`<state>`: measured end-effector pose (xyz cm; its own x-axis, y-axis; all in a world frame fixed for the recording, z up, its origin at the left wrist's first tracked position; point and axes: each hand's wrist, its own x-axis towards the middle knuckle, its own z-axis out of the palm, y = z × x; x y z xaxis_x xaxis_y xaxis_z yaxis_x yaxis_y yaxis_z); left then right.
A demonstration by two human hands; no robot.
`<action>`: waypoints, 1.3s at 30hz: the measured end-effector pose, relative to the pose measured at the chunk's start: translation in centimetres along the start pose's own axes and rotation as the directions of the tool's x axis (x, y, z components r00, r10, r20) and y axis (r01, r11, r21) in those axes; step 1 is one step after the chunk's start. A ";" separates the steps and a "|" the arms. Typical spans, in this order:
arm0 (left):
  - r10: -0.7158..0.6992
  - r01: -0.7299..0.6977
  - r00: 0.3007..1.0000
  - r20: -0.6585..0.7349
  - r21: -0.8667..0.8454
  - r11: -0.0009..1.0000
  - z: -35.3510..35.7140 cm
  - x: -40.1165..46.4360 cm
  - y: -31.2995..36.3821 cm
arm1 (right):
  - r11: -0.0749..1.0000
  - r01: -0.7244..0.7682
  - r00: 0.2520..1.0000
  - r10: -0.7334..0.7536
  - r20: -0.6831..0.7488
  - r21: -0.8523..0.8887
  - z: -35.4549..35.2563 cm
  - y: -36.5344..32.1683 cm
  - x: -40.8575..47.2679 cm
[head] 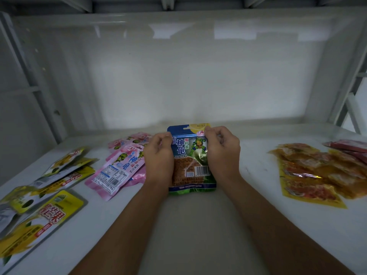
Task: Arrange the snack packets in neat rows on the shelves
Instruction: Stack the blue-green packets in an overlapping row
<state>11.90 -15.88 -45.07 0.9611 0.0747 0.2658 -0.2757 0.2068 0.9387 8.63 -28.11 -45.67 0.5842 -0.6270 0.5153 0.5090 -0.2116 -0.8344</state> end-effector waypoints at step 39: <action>-0.085 0.082 0.965 0.246 0.023 0.996 0.1 -1.2 0.7 | 0.981 -0.179 0.976 0.167 0.143 0.080 -0.2 -0.9 0.3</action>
<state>10.52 -15.92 -44.76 0.9551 -0.1857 0.2309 -0.1956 0.1900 0.9621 8.29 -28.24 -44.81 0.7449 -0.5401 0.3916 0.4448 -0.0354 -0.8950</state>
